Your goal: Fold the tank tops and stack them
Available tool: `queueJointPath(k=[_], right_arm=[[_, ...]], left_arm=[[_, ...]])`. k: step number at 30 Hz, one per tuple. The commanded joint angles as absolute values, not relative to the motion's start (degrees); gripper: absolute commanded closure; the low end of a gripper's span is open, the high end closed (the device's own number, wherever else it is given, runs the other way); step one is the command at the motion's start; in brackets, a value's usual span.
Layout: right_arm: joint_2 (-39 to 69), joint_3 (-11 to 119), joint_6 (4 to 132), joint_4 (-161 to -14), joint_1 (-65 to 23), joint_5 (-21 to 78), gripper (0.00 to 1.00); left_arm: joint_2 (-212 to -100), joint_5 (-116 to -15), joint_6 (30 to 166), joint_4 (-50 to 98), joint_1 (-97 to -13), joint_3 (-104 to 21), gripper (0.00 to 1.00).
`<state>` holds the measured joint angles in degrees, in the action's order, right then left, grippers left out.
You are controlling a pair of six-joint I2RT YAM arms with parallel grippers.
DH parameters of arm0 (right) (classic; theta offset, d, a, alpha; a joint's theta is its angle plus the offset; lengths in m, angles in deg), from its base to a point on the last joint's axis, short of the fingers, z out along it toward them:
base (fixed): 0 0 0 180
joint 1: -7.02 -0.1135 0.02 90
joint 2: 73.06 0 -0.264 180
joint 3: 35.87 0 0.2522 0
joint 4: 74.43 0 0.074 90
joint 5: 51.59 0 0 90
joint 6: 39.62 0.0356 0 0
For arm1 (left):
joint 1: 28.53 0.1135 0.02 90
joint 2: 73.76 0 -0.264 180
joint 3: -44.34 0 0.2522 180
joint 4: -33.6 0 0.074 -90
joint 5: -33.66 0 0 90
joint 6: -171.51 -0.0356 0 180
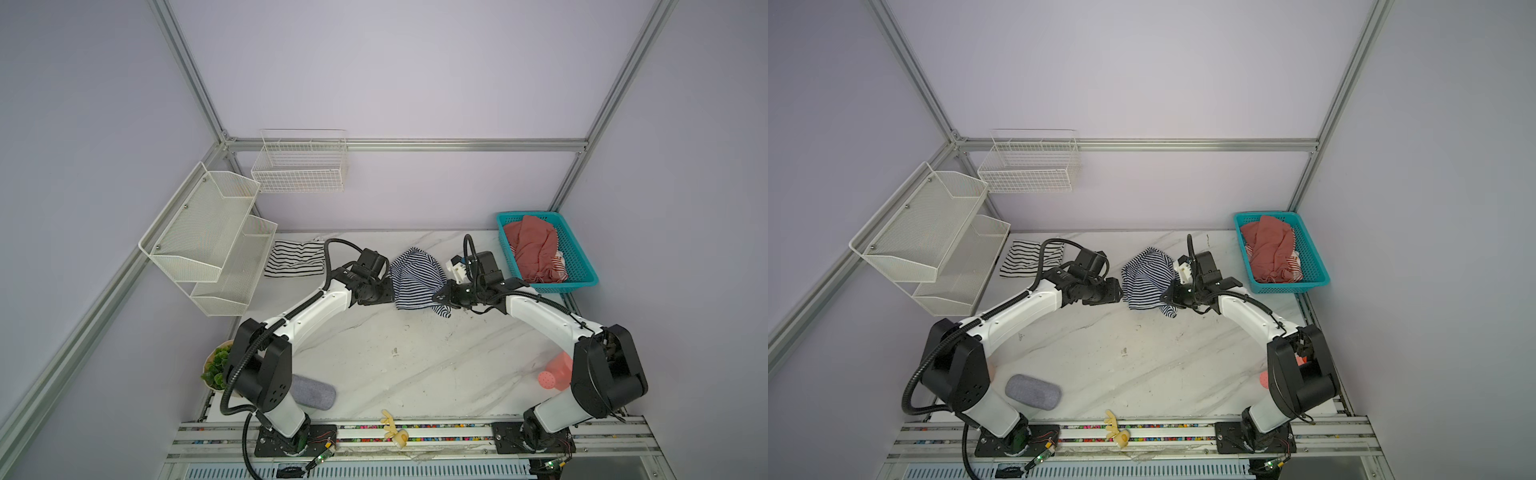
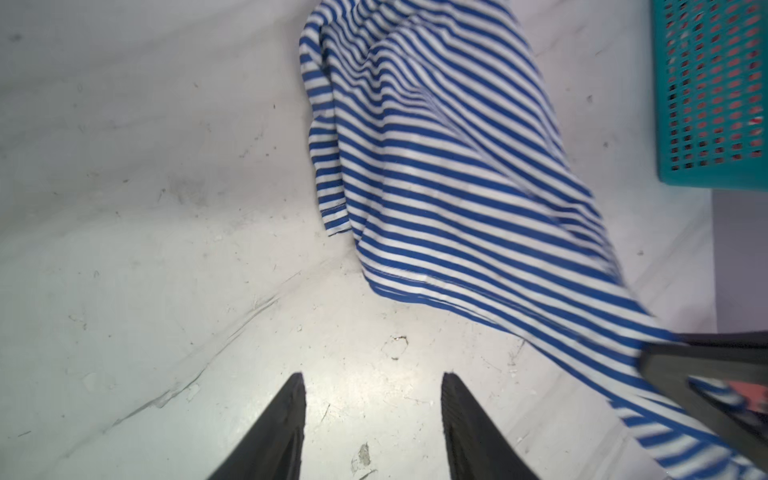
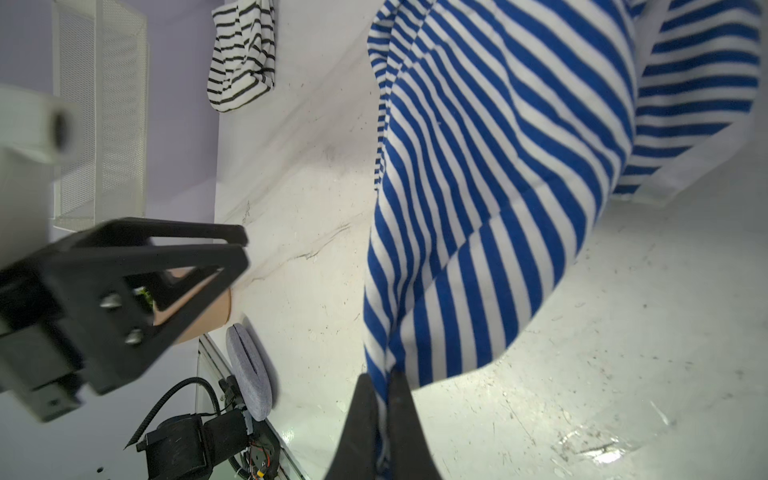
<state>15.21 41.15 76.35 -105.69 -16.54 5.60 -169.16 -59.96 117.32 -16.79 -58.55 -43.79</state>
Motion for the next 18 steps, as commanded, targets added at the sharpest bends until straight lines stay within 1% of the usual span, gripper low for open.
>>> queueJointPath(k=[1,4,6,14,16,18], right_arm=[[13.89,48.97,76.54,-105.71,-16.50,11.33,1.00],[16.64,64.11,70.81,-115.06,-16.10,25.17,1.00],[19.55,74.38,67.85,-119.34,-16.09,30.32,1.00],[35.36,112.40,54.80,-138.18,-16.07,32.29,1.00],[40.95,121.59,52.59,-143.79,-16.33,28.20,1.00],[45.29,126.52,51.67,-147.63,-17.59,24.58,1.00]], left_arm=[[-167.85,-59.24,119.15,-17.72,-58.40,-44.52,0.48],[-165.05,-56.90,118.61,-18.40,-58.24,-45.22,0.48],[-163.05,-55.81,118.31,-19.13,-57.92,-45.45,0.48],[-155.78,-51.81,118.50,-20.09,-57.35,-42.85,0.47],[-153.09,-50.85,118.42,-20.14,-57.27,-41.96,0.47],[-151.30,-50.03,118.33,-20.16,-57.21,-41.12,0.46]])
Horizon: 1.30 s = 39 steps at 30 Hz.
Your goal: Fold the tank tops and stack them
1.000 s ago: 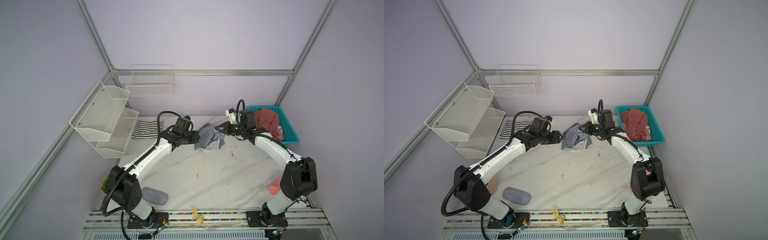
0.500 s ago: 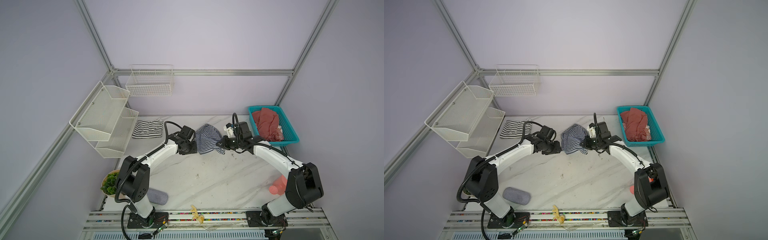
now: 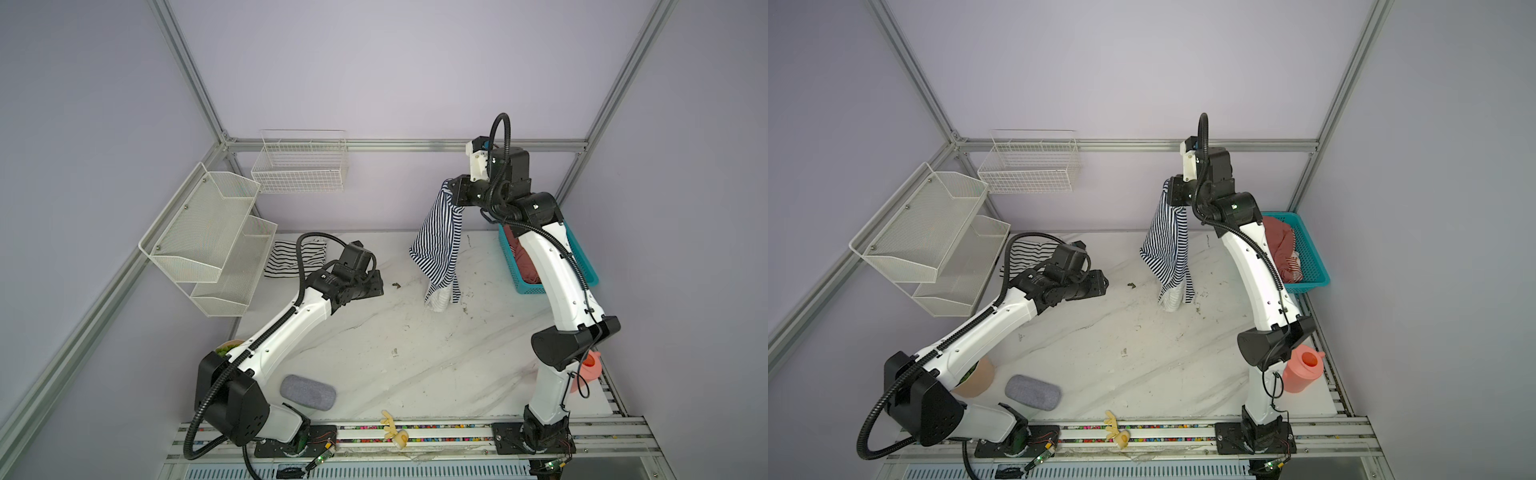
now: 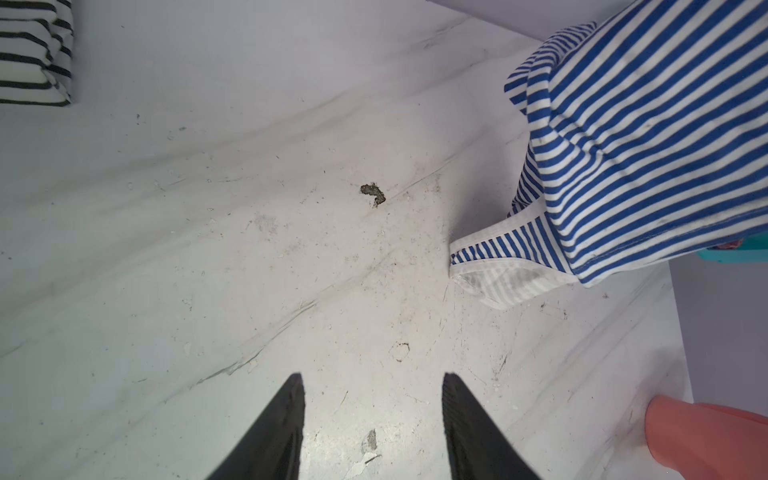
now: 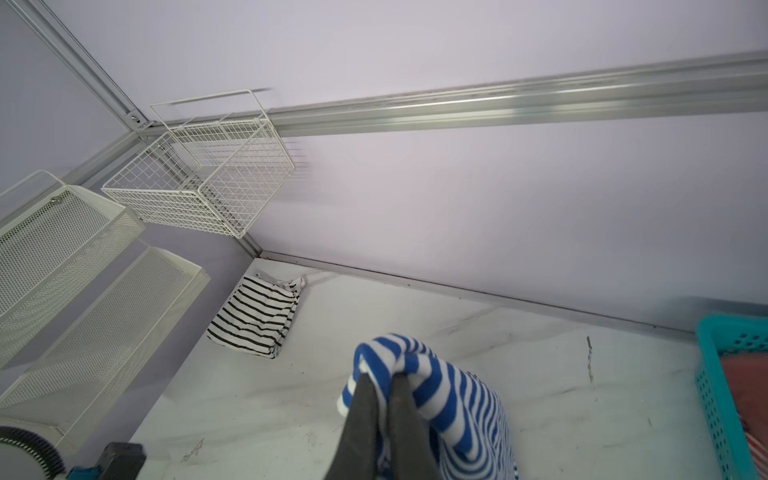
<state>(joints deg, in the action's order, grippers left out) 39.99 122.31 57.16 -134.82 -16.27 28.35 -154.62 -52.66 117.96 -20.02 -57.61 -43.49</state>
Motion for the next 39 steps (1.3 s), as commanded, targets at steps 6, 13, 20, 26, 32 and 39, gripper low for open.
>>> queueJointPath(k=[6,13,20,26,32,39], right_arm=[[52.59,115.92,47.41,-148.40,-28.43,16.02,0.97],[61.84,108.08,46.69,-146.26,-37.35,11.18,0.59],[55.96,103.90,51.18,-139.46,-35.10,14.39,0.36],[42.45,83.18,58.64,-128.78,-28.14,19.23,0.35],[33.65,65.52,64.16,-125.10,-17.28,28.40,0.29],[32.75,56.64,65.40,-119.73,-12.85,28.03,0.25]], left_arm=[[-146.95,-47.36,118.27,-20.14,-57.10,-39.25,0.46],[-144.47,-45.38,118.50,-20.84,-56.73,-37.98,0.46],[-145.91,-46.17,117.62,-20.66,-56.65,-38.49,0.46],[-153.96,-53.15,115.52,-20.60,-56.90,-39.69,0.48],[-167.32,-57.24,113.31,-20.55,-60.96,-44.66,0.46],[-177.95,-58.48,113.42,-20.63,-63.20,-50.69,0.34]])
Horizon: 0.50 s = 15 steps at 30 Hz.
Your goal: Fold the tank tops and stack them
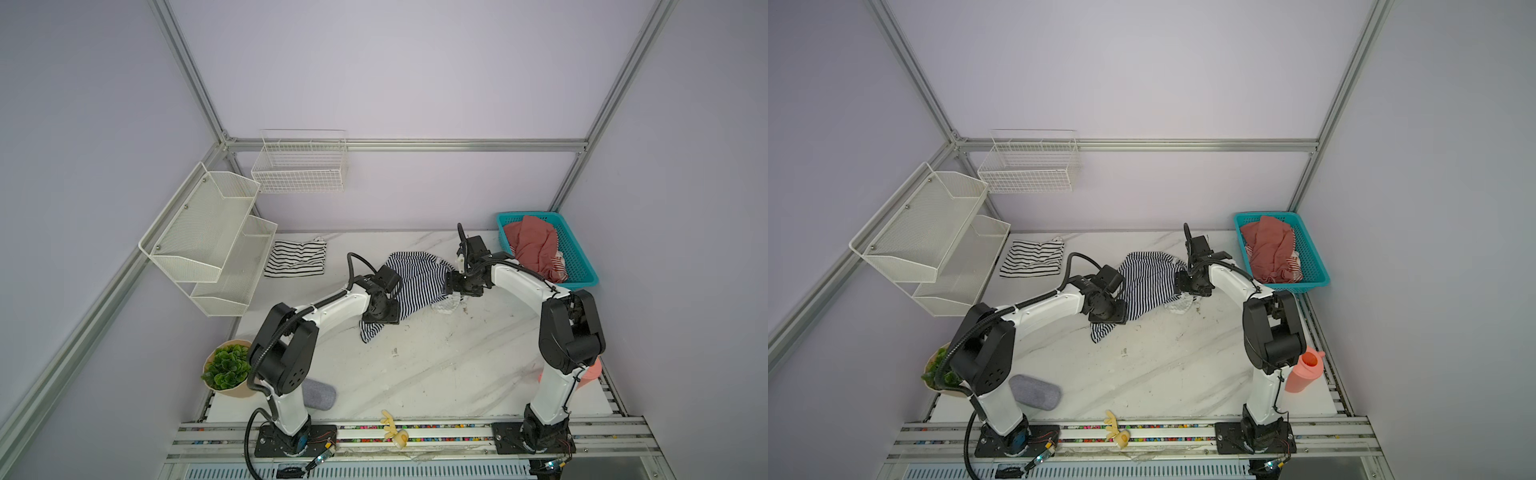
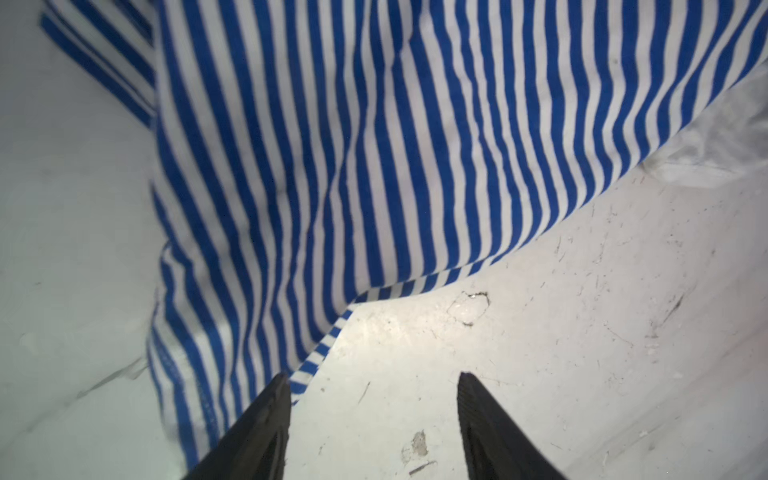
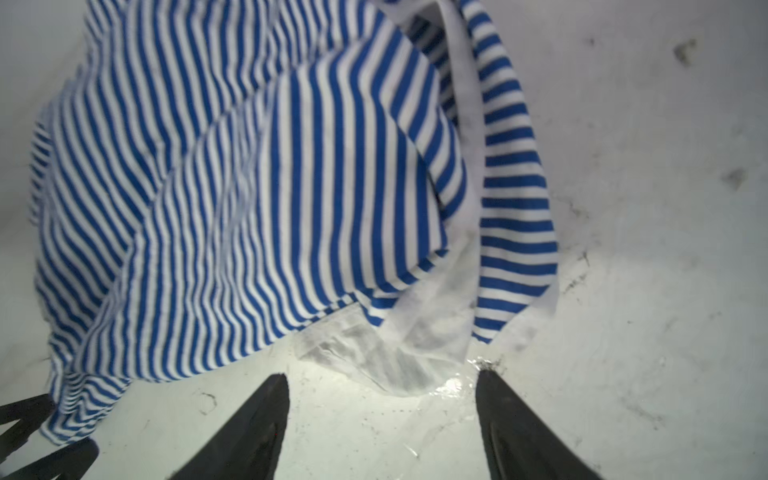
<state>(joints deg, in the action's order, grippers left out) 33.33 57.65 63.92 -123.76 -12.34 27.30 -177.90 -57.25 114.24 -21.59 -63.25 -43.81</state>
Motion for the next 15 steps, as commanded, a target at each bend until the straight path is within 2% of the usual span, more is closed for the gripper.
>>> queueJointPath(k=[1,7,12,14,15], right_arm=[[33.42,56.04,65.44,-119.00,-12.75,27.58,0.25],[37.73,54.73,65.80,-115.91,-12.52,25.09,0.25],[39.37,54.01,65.90,-115.53,-12.44,25.00,0.30],[39.44,53.40,65.81,-115.39,-12.34,25.32,0.35],[39.44,53.14,65.77,-115.28,-12.30,25.32,0.41]], left_arm=[[-178.92,-57.93,113.65,-20.68,-63.16,-51.10,0.33],[-182.94,-53.59,114.12,-21.92,-63.08,-52.40,0.33],[-186.25,-53.78,113.99,-22.72,-63.07,-53.27,0.37],[-187.36,-53.88,113.94,-22.79,-63.05,-53.43,0.47],[-187.80,-53.62,113.90,-22.74,-63.08,-53.45,0.54]])
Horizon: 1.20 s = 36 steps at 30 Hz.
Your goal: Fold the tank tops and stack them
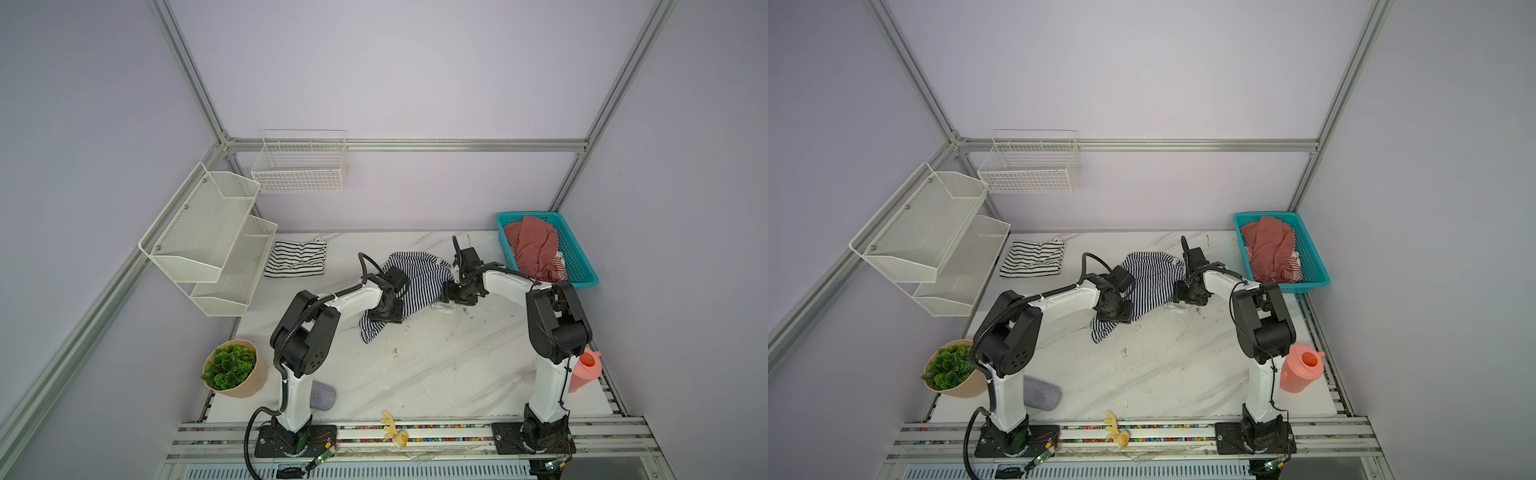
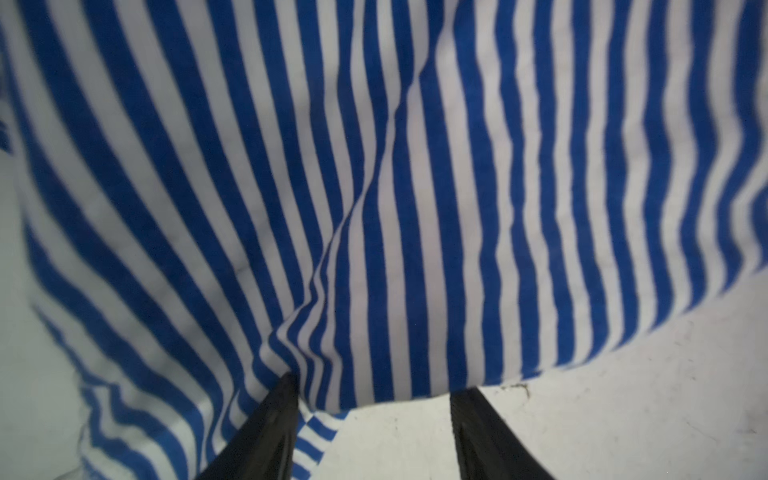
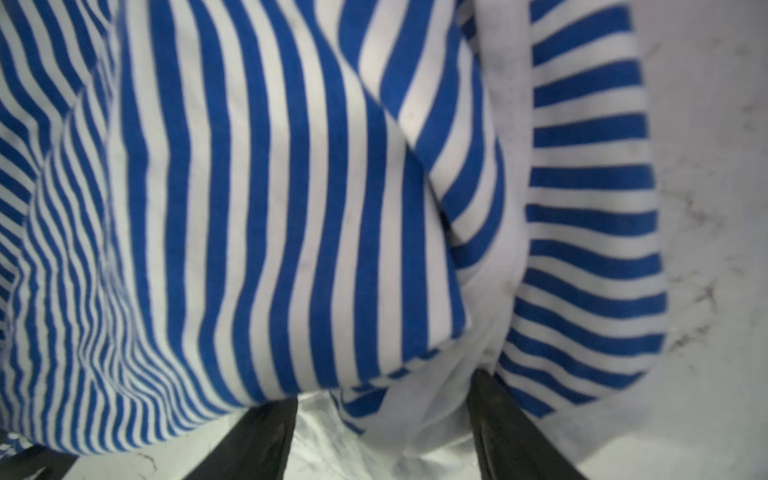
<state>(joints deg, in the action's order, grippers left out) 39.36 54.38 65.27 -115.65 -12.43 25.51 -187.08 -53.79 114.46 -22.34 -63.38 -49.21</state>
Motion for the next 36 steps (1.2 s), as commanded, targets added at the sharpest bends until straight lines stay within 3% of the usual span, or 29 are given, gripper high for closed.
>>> queueJointPath(k=[1,5,6,14,22,29,36], right_arm=[[39.35,52.87,65.61,-115.26,-12.19,25.19,0.51],[37.73,52.79,65.63,-115.59,-12.06,25.11,0.94],[36.70,53.06,65.75,-115.82,-11.90,25.29,1.00],[24.34,59.38,63.83,-122.09,-10.99,29.05,1.00],[15.54,66.11,59.67,-126.78,-8.45,29.53,1.00],[12.29,74.78,58.40,-129.19,-6.87,29.95,1.00],[7.65,82.80,57.75,-129.22,-6.61,33.84,1.00]], left_arm=[[-188.10,-53.49,113.94,-22.80,-62.99,-53.53,0.62],[-187.60,-52.46,113.94,-24.20,-62.72,-53.89,1.00],[-186.85,-51.60,113.94,-24.55,-62.57,-53.89,1.00],[-177.26,-43.85,111.46,-30.30,-59.57,-57.10,1.00],[-166.53,-42.51,108.01,-31.14,-56.83,-60.39,1.00],[-159.89,-55.86,106.81,-29.94,-56.83,-61.29,1.00],[-153.16,-76.38,113.29,-23.86,-56.92,-57.61,1.00]])
